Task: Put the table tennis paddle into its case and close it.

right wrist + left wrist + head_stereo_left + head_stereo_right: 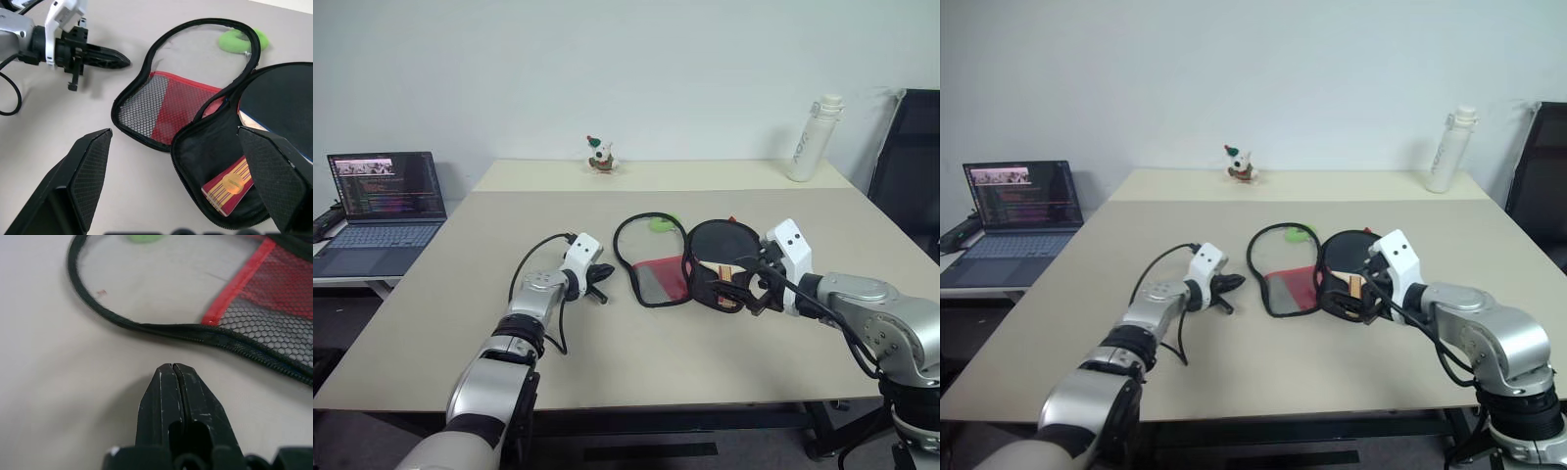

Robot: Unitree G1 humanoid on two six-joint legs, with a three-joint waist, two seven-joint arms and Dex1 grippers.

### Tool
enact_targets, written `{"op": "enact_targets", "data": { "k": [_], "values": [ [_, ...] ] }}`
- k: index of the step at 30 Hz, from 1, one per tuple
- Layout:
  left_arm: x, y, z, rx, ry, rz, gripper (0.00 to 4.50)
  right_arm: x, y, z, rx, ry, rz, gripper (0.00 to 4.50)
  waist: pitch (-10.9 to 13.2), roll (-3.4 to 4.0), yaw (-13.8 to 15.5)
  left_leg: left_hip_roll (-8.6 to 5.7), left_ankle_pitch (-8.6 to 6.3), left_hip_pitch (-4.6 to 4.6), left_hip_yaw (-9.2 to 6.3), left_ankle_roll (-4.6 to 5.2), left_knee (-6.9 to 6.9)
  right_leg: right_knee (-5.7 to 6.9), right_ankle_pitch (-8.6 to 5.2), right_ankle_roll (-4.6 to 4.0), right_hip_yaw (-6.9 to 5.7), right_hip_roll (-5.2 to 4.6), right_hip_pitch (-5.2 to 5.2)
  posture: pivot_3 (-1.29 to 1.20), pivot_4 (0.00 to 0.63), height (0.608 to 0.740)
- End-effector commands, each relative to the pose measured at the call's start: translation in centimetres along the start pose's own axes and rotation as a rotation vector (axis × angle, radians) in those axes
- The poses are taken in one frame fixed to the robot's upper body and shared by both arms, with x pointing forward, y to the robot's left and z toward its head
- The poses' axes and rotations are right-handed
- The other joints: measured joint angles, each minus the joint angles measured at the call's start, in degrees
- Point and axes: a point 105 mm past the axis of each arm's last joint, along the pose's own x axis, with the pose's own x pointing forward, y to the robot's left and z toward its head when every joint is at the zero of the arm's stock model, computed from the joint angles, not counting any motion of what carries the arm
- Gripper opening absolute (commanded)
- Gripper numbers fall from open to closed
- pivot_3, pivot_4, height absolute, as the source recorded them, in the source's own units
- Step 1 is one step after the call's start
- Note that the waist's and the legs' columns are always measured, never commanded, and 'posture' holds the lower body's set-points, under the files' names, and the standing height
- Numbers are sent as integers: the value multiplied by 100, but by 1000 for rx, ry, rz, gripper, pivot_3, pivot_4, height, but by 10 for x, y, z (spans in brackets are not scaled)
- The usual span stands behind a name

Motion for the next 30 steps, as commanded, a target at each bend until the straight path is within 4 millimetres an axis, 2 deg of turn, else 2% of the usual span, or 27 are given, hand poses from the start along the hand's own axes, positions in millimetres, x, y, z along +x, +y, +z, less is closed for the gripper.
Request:
{"op": "enact_targets", "data": {
  "k": [1,4,8,10,16,20,27,30],
  "values": [
    [8,-2,18,29,-38,9,27,-7,-3,6,-32,-24,-24,4500,0,-1,1,-1,0,0,0,0,0,-1,0,0,0,0,0,0,150,740],
    [14,-8,24,30,-45,3,27,-9,-4,5,-32,-20,-33,4500,1,-2,2,-5,0,-2,-4,0,1,0,0,1,-4,0,0,0,150,740],
    [22,-17,54,62,-100,-26,27,-15,-10,4,-33,-15,-66,4500,3,-4,6,-9,0,-6,-6,0,5,0,1,2,-8,0,0,0,150,740],
    [24,-19,61,70,-110,-30,27,-17,-12,4,-33,-15,-75,4500,3,-5,5,-12,0,-8,-8,0,6,0,1,2,-10,0,0,0,150,740],
    [28,-24,69,79,-120,-46,27,-21,-14,3,-30,-16,-101,4500,3,-5,1,-13,0,-8,-8,-1,6,0,2,3,-9,0,0,0,150,740],
    [36,-38,85,102,-146,-78,27,-24,-15,2,-26,-14,-110,4500,3,-6,10,-14,0,-9,-10,-1,7,2,2,3,-12,1,-1,0,150,740],
    [59,-107,148,132,-291,-212,27,-36,-27,3,-32,-1,-161,4500,5,-7,115,-25,-3,-47,-25,-4,48,-6,7,12,-31,-6,-3,0,150,740],
    [60,-123,163,143,-331,-254,27,-40,-31,3,-29,4,-183,4500,5,-7,117,-26,-7,-46,-22,-3,58,-5,7,13,-28,-7,-3,0,150,740]
  ]
}}
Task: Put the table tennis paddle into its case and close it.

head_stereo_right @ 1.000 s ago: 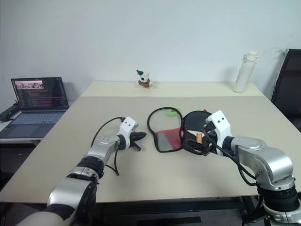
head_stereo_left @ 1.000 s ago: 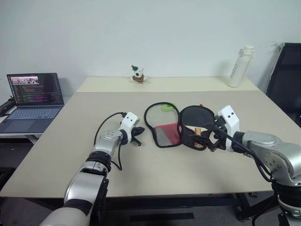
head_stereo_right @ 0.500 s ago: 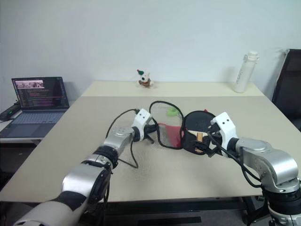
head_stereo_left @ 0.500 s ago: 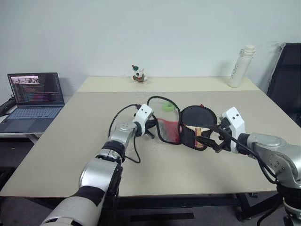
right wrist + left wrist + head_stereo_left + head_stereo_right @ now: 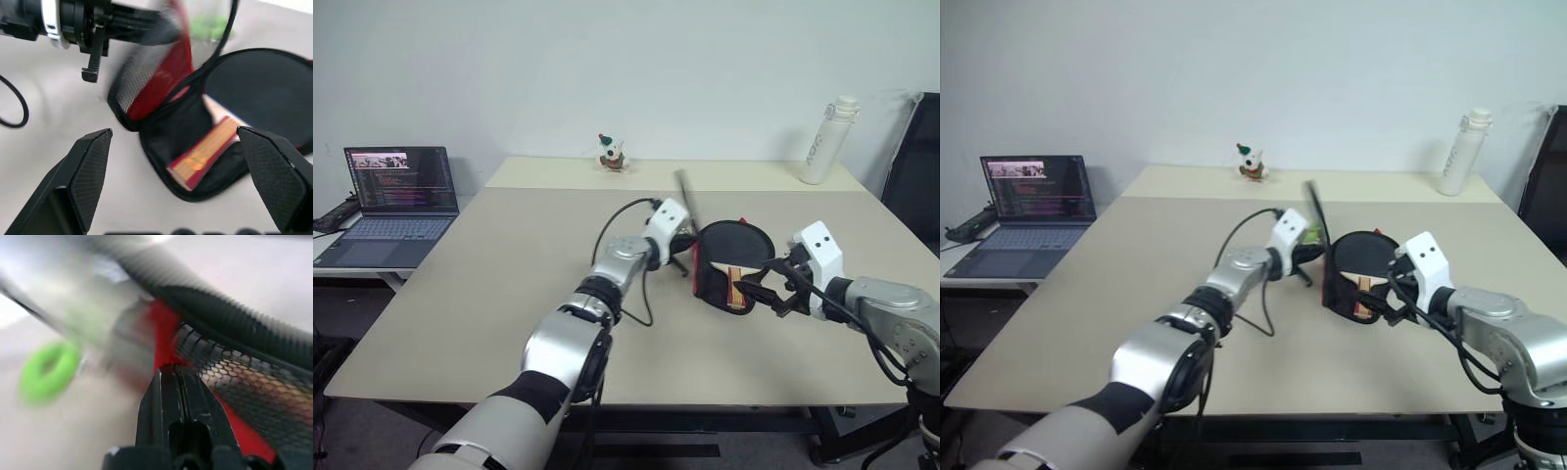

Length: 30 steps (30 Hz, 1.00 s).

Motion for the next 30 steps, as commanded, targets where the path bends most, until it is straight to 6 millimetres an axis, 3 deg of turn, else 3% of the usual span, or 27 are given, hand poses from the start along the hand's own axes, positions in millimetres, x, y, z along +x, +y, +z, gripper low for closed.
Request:
{"op": "enact_targets", "data": {
  "k": [1,8,17,20,24,30],
  "values": [
    [4,-3,27,20,-85,-19,27,-9,-6,11,-19,-41,-38,4500,0,1,-30,2,0,1,1,0,1,2,0,0,1,2,0,0,150,740],
    [-12,15,18,4,-101,-5,27,-4,-26,13,27,-57,-122,4500,0,2,-141,11,0,9,1,0,14,24,1,0,3,10,0,0,150,740],
    [-80,61,-24,-75,-147,21,27,36,-70,8,196,-74,-288,4500,-1,4,-145,12,0,15,12,0,24,60,16,-27,22,10,-13,0,150,740],
    [-101,69,-25,-89,-178,25,27,52,-82,-3,256,-52,-331,4500,-1,4,-138,13,0,13,13,0,29,62,19,-32,24,9,-14,0,150,740],
    [-128,64,-10,-145,-266,-39,27,72,-91,-20,339,-16,-354,4500,-1,4,-132,29,1,9,12,0,36,66,21,-34,29,4,-14,0,150,740],
    [-163,33,11,-207,-307,-214,27,93,-91,-45,408,51,-342,4500,0,5,-164,31,1,15,17,0,35,70,21,-35,36,5,-14,0,150,740]
  ]
}}
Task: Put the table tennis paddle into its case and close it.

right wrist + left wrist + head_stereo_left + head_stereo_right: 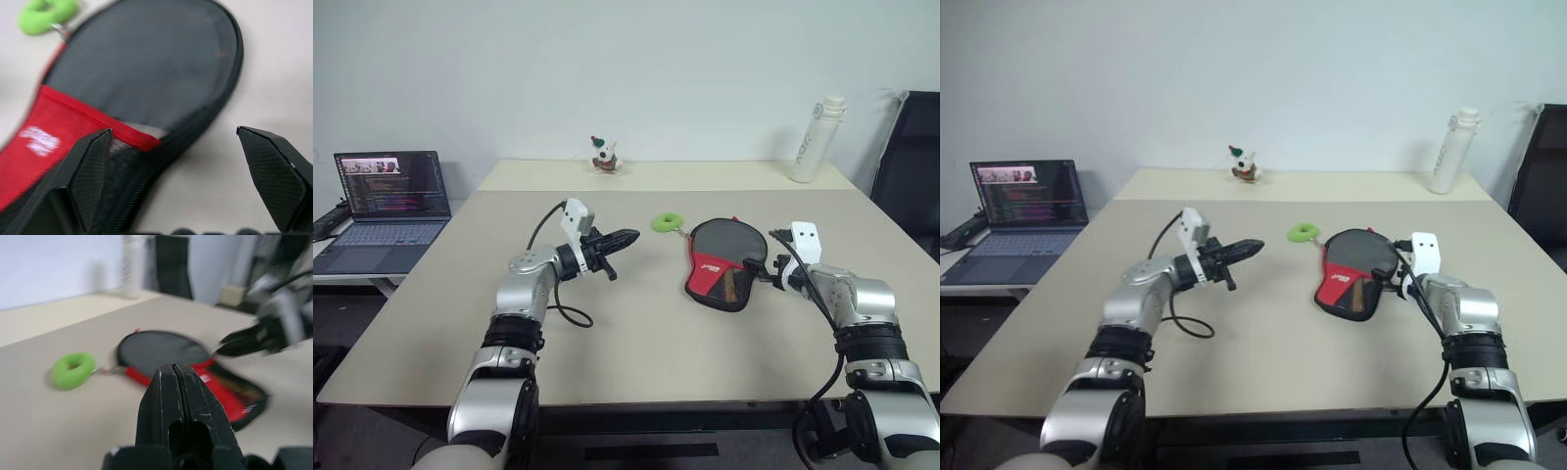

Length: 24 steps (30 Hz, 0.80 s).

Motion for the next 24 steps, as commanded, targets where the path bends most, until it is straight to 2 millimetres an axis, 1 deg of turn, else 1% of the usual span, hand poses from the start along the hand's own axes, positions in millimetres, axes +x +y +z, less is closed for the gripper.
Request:
{"op": "enact_targets", "data": {
  "k": [1,4,6,8,12,18,21,24],
  "values": [
    [-11,-27,30,1,-42,-135,27,6,3,7,12,-27,23,4500,0,1,-10,0,0,1,0,0,0,3,0,0,0,2,0,0,150,740],
    [-21,-37,37,15,-11,-181,27,12,9,-1,16,2,49,4500,0,1,-36,0,0,7,2,0,1,10,-1,-1,3,4,0,0,150,740],
    [-25,-37,41,44,11,-175,27,15,16,-6,7,21,76,4500,0,1,-45,0,0,14,4,0,1,12,0,-1,5,6,4,0,150,740],
    [-28,-32,47,64,14,-152,27,18,25,-12,-20,44,107,4500,0,1,-55,-2,0,37,12,0,-2,11,-1,-1,12,6,20,0,150,740],
    [-29,-29,51,80,14,-135,27,23,36,-18,-60,62,139,4500,0,0,-101,-1,0,56,19,0,-4,11,-9,10,19,10,35,0,150,740],
    [-26,-27,49,91,21,-120,27,31,49,-27,-101,99,173,4500,-1,-1,-168,0,0,79,42,0,-13,14,-9,10,41,13,41,0,150,740],
    [-26,-27,45,101,40,-116,0,35,55,-30,-96,117,187,3908,-1,-1,-191,3,0,85,48,0,-14,15,-9,10,47,22,41,0,150,740],
    [-28,-27,42,106,53,-114,0,38,58,-33,-47,135,200,2932,-2,-3,-228,8,0,89,51,0,-13,19,-9,10,51,26,41,0,150,740]
  ]
}}
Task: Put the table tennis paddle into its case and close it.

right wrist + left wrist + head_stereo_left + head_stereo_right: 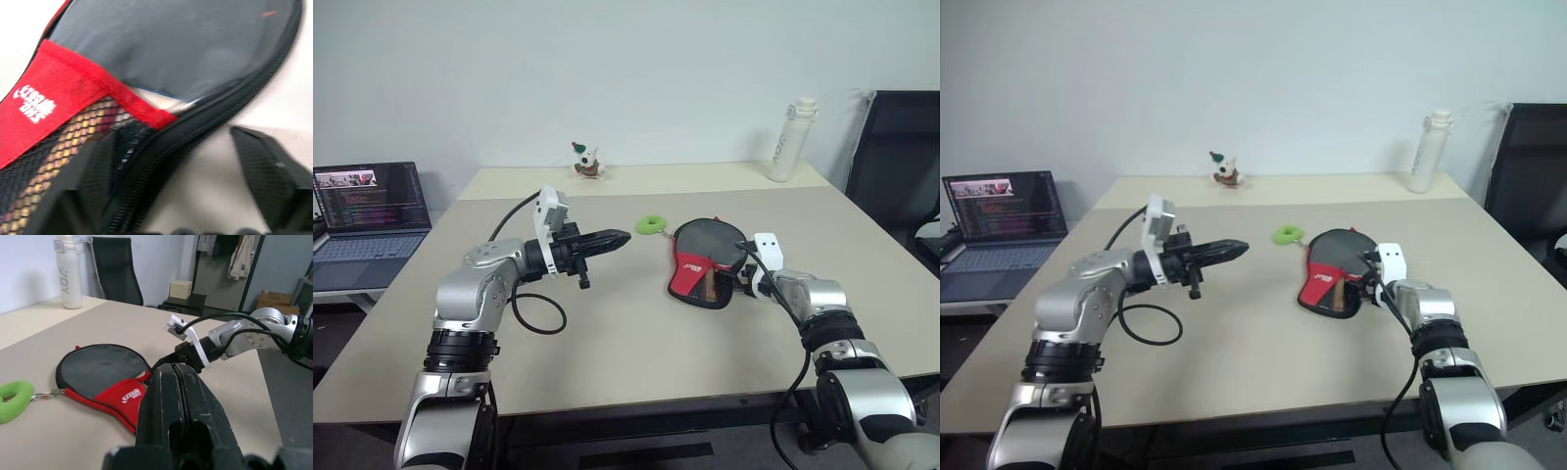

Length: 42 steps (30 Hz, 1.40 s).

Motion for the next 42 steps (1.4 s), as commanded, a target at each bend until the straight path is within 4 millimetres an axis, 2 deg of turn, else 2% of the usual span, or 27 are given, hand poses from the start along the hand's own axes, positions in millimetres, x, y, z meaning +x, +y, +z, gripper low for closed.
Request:
{"op": "enact_targets", "data": {
  "k": [1,3,9,10,16,19,22,26,34,42],
  "values": [
    [-4,-1,12,64,-9,2,0,8,11,-12,60,51,45,2591,-1,-1,-23,1,0,2,1,0,0,1,0,-1,1,0,0,0,150,740],
    [-5,-1,11,62,-5,2,0,9,14,-12,96,53,66,1931,-1,-2,-38,1,0,3,2,0,0,1,1,-2,3,1,0,0,150,740],
    [-13,-9,2,42,36,-39,0,11,42,0,243,42,237,103,-1,-2,-76,2,0,4,4,0,-1,2,1,-2,4,2,1,0,150,740],
    [-15,-13,-1,34,48,-61,0,11,48,3,253,39,266,28,-1,-2,-80,3,0,3,4,0,-4,1,1,-2,5,2,0,0,150,740],
    [-25,-27,-9,6,93,-137,0,7,87,12,235,53,450,28,0,0,-109,11,-1,2,11,0,-17,0,0,-5,10,9,-11,0,150,740],
    [-28,-31,-13,-1,116,-153,0,3,98,10,225,72,502,28,1,1,-105,14,-2,1,10,-1,-20,1,0,-4,10,13,-17,0,150,740],
    [-32,-38,-19,-13,142,-178,0,-4,112,-1,213,116,559,28,1,1,-72,11,-2,-5,4,-2,-21,-2,-1,-5,7,10,-17,0,150,740],
    [-31,-44,-23,-29,142,-190,0,-14,115,-15,213,153,551,28,1,1,-23,11,-3,-15,-8,-3,-20,-6,-1,-5,-1,-13,-17,0,150,740],
    [-35,-65,-37,-68,189,-262,0,-61,105,-53,245,233,497,28,1,1,90,11,-4,-16,-16,-4,-34,-16,-6,-7,-8,-17,-18,0,150,740],
    [-34,-65,-41,-78,201,-272,0,-89,103,-73,280,263,460,28,1,0,131,11,-4,-16,-20,-3,-35,-25,-12,-13,-15,-17,-13,0,150,740]
  ]
}}
